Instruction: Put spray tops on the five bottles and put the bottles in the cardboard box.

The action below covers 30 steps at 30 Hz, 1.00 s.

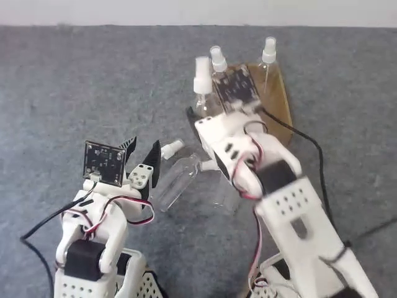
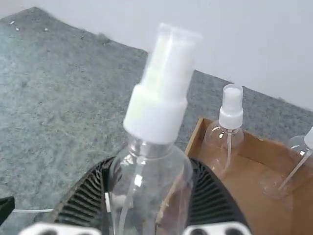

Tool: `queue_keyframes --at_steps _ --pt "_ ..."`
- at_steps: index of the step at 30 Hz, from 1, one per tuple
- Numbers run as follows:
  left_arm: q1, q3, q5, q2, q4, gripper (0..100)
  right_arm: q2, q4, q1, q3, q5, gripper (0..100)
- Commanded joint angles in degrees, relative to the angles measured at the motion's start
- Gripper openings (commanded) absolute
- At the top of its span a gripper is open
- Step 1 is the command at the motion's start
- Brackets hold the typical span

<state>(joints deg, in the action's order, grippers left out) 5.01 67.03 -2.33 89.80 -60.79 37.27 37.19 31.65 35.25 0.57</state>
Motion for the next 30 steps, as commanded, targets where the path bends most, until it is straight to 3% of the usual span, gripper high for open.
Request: queue_keyframes --at_steps 1,7,13,20,30 --pt "-0.26 -0.22 0.09 0.7 1.85 15 -5.58 0.57 1.1 -9.85 -0.88 0.6" --pt "0.26 1.45 0.0 0.7 2.99 26 -7.69 7.34 6.46 -15.3 -0.97 0.6" --pt "2.55 3.03 0.35 0.7 4.75 26 -7.87 5.41 8.92 -16.26 -1.05 0.6" --pt "6.24 3.65 0.44 0.7 4.04 26 -8.84 3.47 10.15 -16.18 -7.12 0.6" --pt "6.15 7.87 0.53 0.7 9.14 30 -1.8 22.2 12.62 -20.92 -7.03 0.6"
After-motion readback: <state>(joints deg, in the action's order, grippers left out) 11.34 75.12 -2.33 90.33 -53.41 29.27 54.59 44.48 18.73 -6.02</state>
